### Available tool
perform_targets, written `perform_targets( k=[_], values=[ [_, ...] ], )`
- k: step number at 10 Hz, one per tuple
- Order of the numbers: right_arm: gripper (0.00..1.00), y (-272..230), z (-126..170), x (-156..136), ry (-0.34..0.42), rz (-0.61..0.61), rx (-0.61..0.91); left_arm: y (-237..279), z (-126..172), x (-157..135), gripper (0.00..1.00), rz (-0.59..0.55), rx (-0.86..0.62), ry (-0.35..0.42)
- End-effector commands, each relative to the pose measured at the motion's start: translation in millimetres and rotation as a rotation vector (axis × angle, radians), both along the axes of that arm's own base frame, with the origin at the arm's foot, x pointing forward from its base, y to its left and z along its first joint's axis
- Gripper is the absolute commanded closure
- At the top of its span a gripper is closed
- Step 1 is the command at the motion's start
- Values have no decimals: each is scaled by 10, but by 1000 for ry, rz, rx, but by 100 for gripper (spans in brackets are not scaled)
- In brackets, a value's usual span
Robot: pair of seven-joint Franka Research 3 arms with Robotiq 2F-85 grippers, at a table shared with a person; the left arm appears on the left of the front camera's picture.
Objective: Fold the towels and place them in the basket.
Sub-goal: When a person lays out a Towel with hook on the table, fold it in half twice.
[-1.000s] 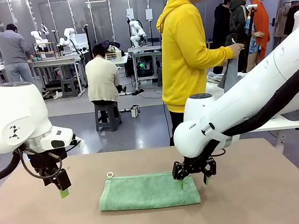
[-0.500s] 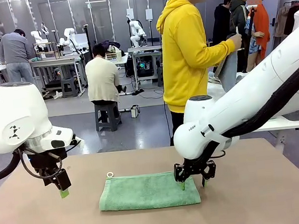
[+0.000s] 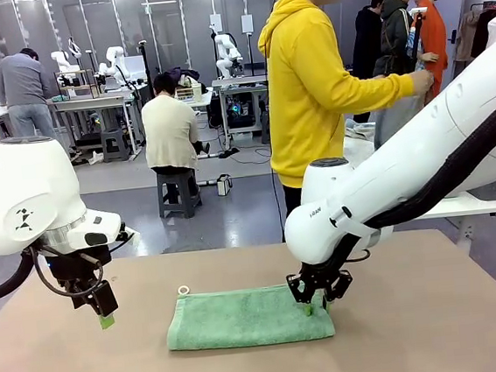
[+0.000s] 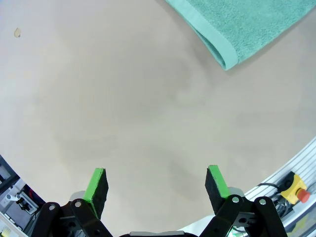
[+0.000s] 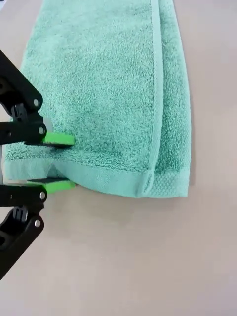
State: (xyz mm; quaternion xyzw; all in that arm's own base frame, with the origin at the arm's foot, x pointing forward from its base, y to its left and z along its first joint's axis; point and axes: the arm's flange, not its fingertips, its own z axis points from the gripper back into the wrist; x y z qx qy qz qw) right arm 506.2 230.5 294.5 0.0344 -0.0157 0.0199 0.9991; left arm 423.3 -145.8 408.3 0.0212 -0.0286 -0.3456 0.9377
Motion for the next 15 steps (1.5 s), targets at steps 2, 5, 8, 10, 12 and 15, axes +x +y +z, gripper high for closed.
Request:
perform_targets(
  k=[2, 5, 8, 10, 12, 15],
  values=[
    [100, 22, -93, 31, -6, -48, -17, 0, 18, 40, 0, -9, 4, -5],
    [100, 0, -37, 23, -12, -49, -19, 0, 18, 40, 0, -9, 4, -5],
    [100, -68, 155, -21, -26, -18, -71, 0, 18, 40, 0, -9, 4, -5],
    [100, -186, 417, -106, -98, -18, -162, 0, 18, 40, 0, -9, 4, -5],
    [100, -273, 653, -141, -127, -10, -177, 0, 18, 40, 0, -9, 4, -5],
    [100, -71, 921, -190, -133, 66, -134, 0, 18, 40, 0, -9, 4, -5]
  ],
)
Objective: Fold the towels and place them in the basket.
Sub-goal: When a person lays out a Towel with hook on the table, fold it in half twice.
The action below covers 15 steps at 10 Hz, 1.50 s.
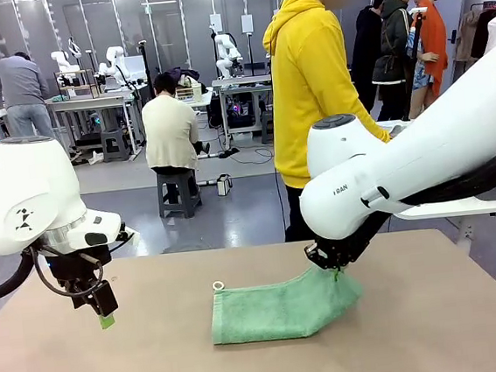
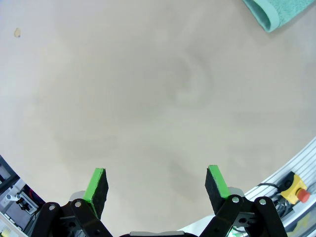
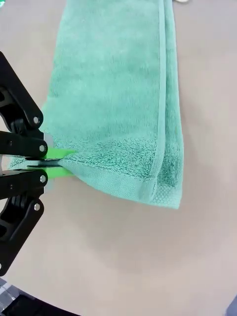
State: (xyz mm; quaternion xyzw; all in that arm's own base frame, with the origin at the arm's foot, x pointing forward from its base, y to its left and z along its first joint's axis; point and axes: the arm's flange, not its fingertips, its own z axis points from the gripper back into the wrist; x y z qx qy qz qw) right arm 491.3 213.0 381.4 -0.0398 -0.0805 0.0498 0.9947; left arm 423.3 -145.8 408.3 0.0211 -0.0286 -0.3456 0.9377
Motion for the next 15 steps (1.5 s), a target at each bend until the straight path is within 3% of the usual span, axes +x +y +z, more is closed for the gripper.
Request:
perform_targets(
  k=[1, 6, 11, 15],
  values=[
    [100, 244, 147, -48, 4, 44, 25, 0, 18, 39, 0, -9, 4, -5],
    [100, 1029, 387, -36, 72, 64, 130, 0, 18, 39, 0, -9, 4, -5],
    [100, 1694, 144, -24, 128, 37, 175, 0, 18, 39, 0, -9, 4, -5],
    [100, 1812, -125, -25, 160, 0, 166, 0, 18, 39, 0, -9, 4, -5]
  ],
)
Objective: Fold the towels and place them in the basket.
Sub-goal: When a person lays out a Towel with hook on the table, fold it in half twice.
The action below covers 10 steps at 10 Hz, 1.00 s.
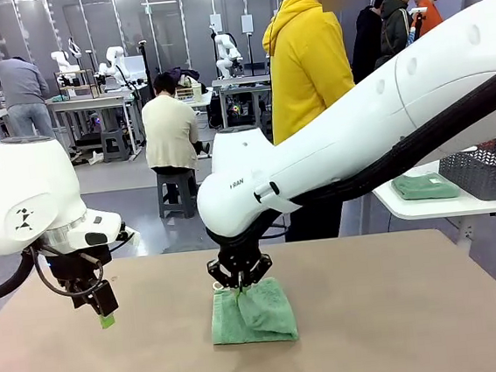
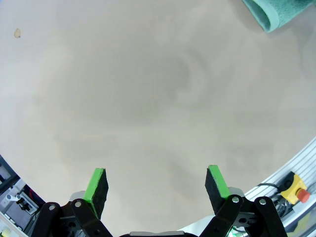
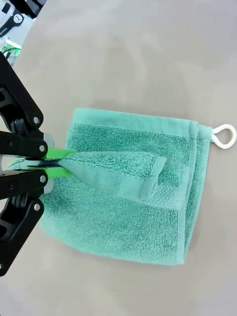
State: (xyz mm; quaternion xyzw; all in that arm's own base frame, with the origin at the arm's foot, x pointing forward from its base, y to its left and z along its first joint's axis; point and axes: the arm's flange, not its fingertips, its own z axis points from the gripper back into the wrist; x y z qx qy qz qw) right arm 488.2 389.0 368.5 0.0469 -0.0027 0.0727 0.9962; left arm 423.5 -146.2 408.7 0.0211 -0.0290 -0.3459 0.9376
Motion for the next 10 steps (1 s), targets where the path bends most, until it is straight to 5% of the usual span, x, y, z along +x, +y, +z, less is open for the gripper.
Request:
perform_targets(
  k=[1, 2, 5, 6, 7, 8, 9, 10],
  values=[
    [100, 70, -40, -7, -5, -58, 6, 4, 14, 38, 0, -8, 4, -4],
    [100, 96, -80, -20, -12, -61, 23, 4, 14, 38, 0, -8, 4, -4],
    [51, 139, -157, -6, -45, -103, 66, 4, 14, 38, 0, -8, 4, -4],
    [51, 152, -174, -5, -52, -109, 77, 4, 14, 38, 0, -8, 4, -4],
    [12, 144, -168, 3, -64, -117, 88, 4, 14, 38, 0, -8, 4, -4],
    [13, 135, -165, 9, -76, -124, 99, 4, 14, 38, 0, -8, 4, -4],
    [0, 126, -157, 1, -73, -119, 103, 4, 14, 38, 0, -8, 4, -4],
    [11, 107, -145, -11, -73, -121, 109, 4, 14, 38, 0, -8, 4, -4]
  ],
)
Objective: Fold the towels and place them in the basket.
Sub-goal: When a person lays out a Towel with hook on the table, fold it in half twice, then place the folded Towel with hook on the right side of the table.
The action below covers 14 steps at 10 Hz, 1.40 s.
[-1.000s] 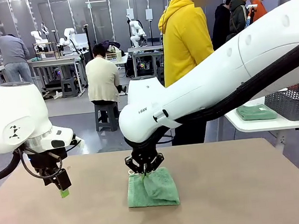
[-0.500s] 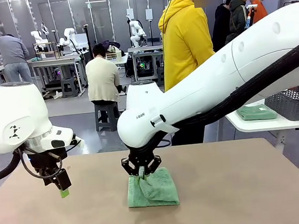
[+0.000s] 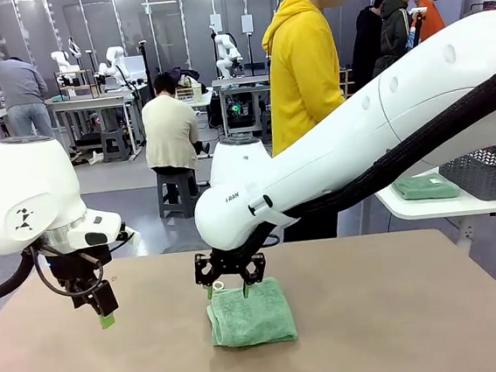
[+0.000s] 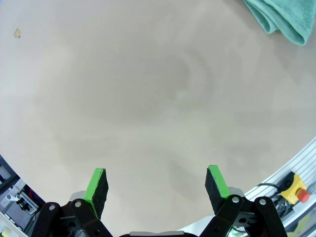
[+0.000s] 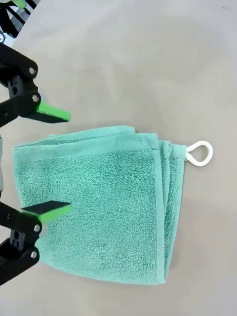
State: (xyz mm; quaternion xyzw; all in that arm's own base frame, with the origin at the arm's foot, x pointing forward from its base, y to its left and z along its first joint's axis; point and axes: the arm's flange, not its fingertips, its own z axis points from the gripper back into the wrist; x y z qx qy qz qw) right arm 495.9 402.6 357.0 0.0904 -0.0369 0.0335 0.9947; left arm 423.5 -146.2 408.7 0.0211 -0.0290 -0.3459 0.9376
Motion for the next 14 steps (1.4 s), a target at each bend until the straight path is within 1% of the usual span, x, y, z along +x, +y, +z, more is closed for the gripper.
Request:
perform_targets(
  k=[1, 3, 4, 5, 6, 14],
  values=[
    [0, -62, -8, -89, -14, -43, 22, 4, 14, 38, 0, -8, 4, -4],
    [0, -131, -3, -94, -4, -42, 32, 4, 14, 38, 0, -8, 4, -4],
    [0, -164, -14, -104, 1, -11, 13, 4, 14, 38, 0, -8, 4, -4],
    [0, -227, -26, -103, 29, 24, -8, 4, 14, 38, 0, -8, 4, -4],
    [0, -68, -9, -20, 8, -18, 7, 4, 14, 38, 0, -8, 4, -4],
    [0, -68, -9, -20, 8, -18, 7, 4, 14, 38, 0, -8, 4, -4]
  ],
)
